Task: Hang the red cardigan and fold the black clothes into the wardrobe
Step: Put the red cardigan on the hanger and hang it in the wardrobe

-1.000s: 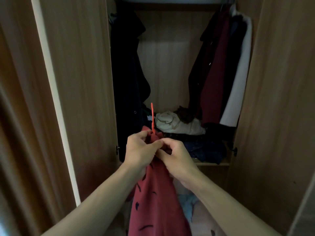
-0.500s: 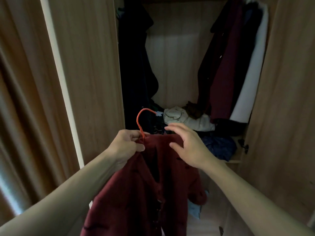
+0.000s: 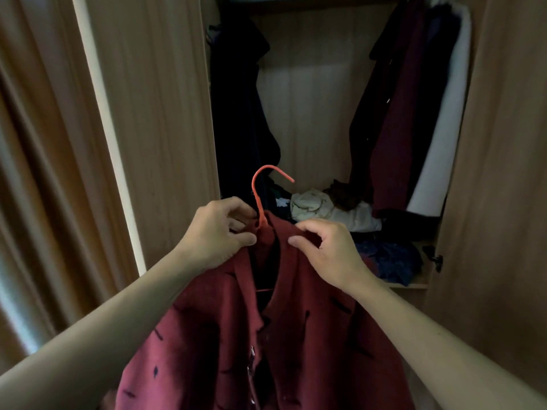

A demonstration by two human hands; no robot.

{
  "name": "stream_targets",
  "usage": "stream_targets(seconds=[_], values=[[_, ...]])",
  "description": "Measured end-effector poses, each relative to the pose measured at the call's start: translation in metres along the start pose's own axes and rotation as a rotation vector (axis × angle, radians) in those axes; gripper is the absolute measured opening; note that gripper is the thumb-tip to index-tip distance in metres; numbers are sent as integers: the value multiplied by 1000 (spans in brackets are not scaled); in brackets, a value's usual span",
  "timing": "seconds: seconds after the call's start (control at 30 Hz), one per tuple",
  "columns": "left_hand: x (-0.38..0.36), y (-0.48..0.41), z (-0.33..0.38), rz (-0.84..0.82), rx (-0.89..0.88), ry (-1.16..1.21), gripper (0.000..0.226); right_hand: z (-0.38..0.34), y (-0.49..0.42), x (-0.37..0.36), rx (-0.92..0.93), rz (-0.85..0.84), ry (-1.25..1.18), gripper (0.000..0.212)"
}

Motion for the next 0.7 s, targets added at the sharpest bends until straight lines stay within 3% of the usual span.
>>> stream_targets(seconds=[0.17, 0.37, 0.5, 0.6, 0.7], values=[[-9, -2, 6, 97, -72, -170, 26, 9, 1, 13, -29, 89, 23, 6], [-33, -9, 14, 159, -130, -46, 28, 29, -2, 33, -85, 110, 28, 5], [-48, -15, 23, 110, -159, 16, 19, 49, -4, 50, -111, 133, 38, 5], [-59, -16, 26, 30, -227, -8, 41, 65, -5, 61, -128, 149, 21, 4], [-71, -21, 25, 119, -300, -49, 50, 78, -7, 68, -121, 147, 11, 5]])
Point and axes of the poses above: each hand's wrist, its own y-axis away from the middle knuckle, its own x-axis out of the back of the hand, z = x × y, the point moved 3 cm from there along -y, towards the middle knuckle, and after that the axes turned 4 degrees about y, right-handed, at the moved point
